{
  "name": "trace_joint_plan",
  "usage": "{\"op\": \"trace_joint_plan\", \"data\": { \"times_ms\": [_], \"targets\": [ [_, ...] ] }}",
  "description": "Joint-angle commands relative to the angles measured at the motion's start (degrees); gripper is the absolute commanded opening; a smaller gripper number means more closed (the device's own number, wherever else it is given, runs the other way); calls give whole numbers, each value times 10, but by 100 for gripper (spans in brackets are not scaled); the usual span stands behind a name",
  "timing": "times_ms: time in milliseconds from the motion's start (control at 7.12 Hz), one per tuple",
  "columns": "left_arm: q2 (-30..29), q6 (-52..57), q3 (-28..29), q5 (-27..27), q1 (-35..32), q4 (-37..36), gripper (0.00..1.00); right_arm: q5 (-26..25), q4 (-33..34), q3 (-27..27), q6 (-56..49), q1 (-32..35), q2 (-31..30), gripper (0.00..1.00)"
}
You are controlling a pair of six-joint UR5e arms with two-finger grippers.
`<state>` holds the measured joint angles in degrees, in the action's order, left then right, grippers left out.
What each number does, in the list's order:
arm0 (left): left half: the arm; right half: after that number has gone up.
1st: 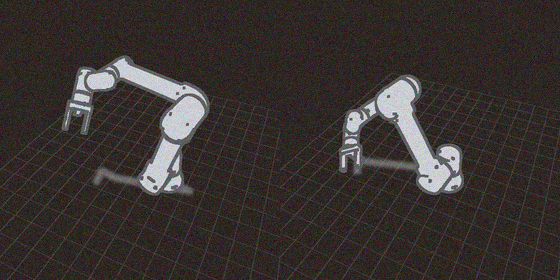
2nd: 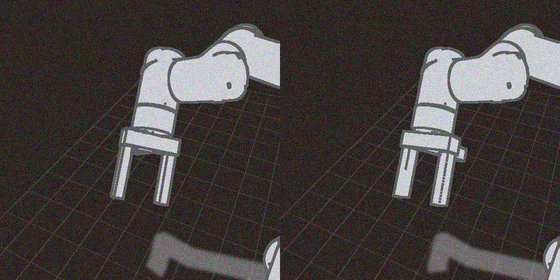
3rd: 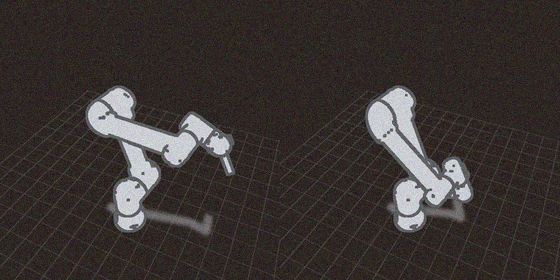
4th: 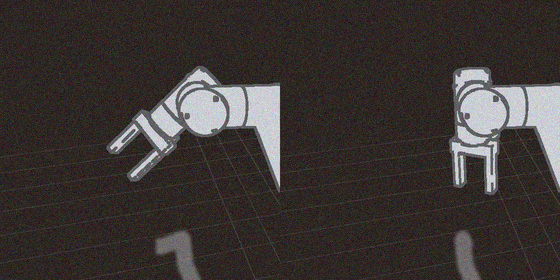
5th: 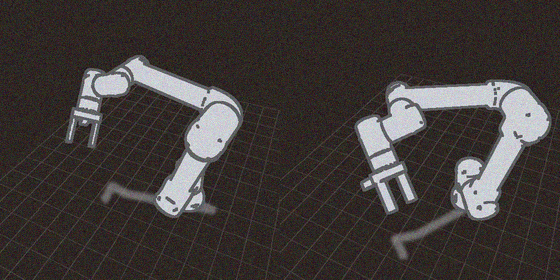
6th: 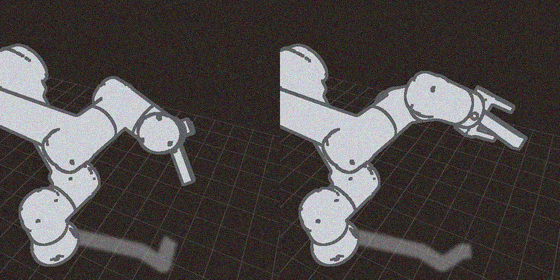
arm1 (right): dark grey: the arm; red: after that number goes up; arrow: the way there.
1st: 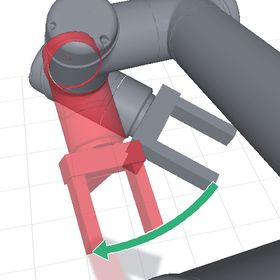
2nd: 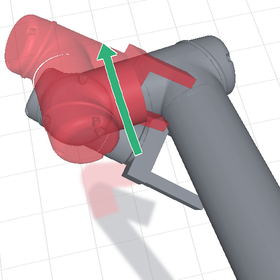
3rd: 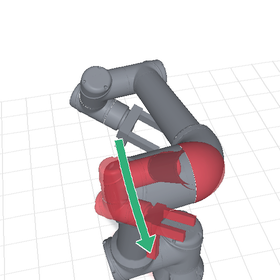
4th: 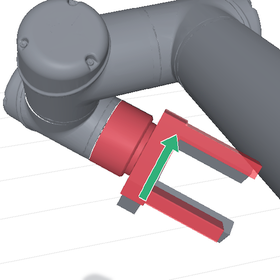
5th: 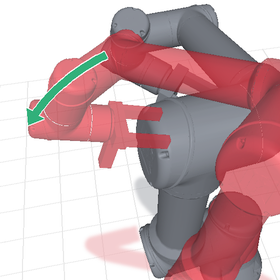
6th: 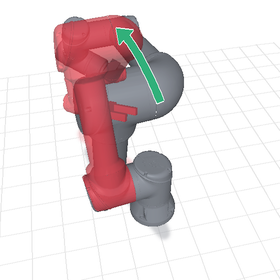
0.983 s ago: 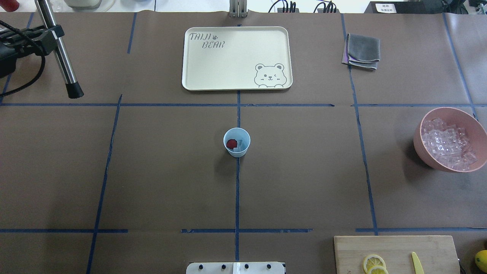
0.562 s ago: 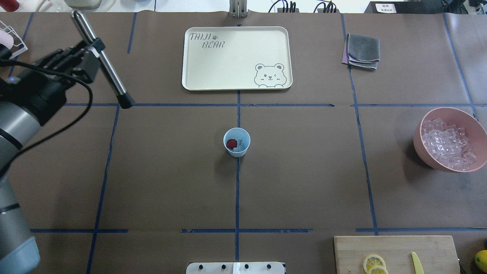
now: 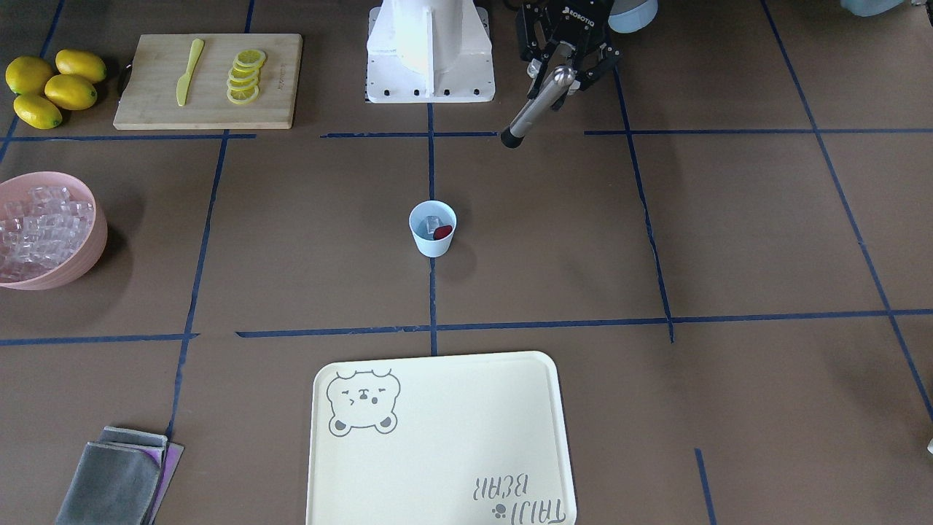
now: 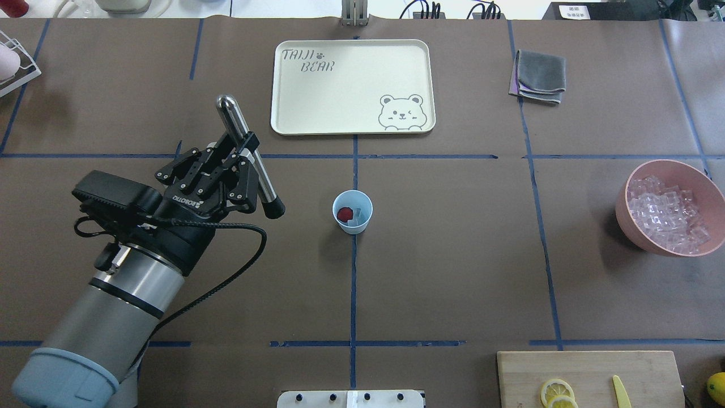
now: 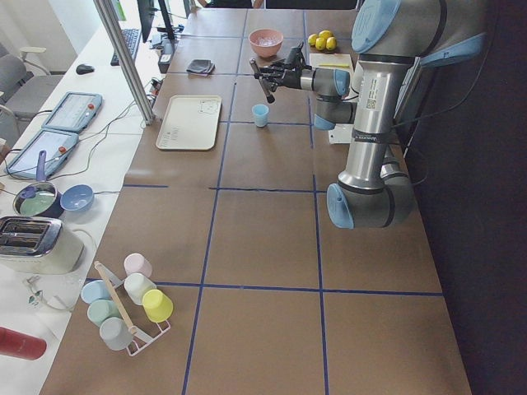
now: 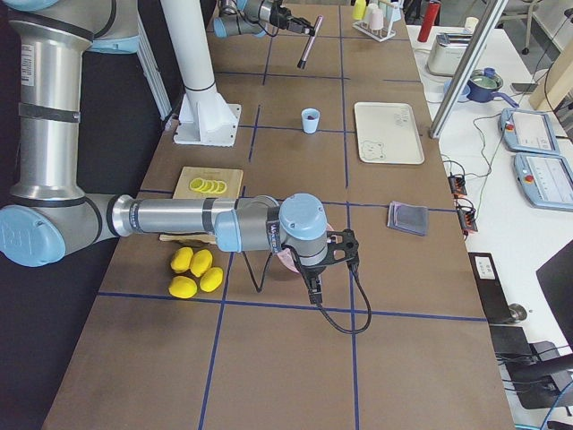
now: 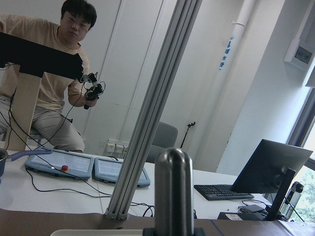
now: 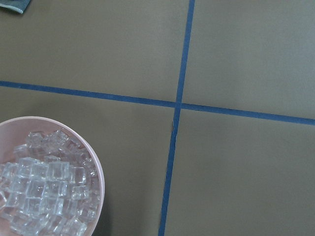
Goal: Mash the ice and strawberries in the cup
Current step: 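Bring the metal pestle over the light-blue cup with the left gripper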
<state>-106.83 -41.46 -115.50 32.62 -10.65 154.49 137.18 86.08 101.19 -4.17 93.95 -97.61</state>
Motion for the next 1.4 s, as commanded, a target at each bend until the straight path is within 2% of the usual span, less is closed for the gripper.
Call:
{"op": "trace_joint_plan", "data": {
  "times_ms": [0, 140, 421, 843, 1124, 1264],
  "targets": [
    [-55, 4, 88, -28, 5, 21, 0, -2, 0, -1, 0, 0, -4, 99],
    [-78, 5, 100, -28, 3, 21, 0, -2, 0, -1, 0, 0, -4, 99],
    [-80, 5, 106, -25, -14, 24, 0, -2, 0, -3, 0, -1, -3, 99],
    [-153, 3, 175, -19, -27, 26, 0, -2, 0, -6, 0, -1, -3, 99],
    [-153, 4, 186, 19, -50, 26, 0, -2, 8, -6, 0, -2, -1, 99],
    [-154, 4, 186, 20, -50, 26, 0, -3, 8, -6, 0, -2, 0, 99]
  ]
}}
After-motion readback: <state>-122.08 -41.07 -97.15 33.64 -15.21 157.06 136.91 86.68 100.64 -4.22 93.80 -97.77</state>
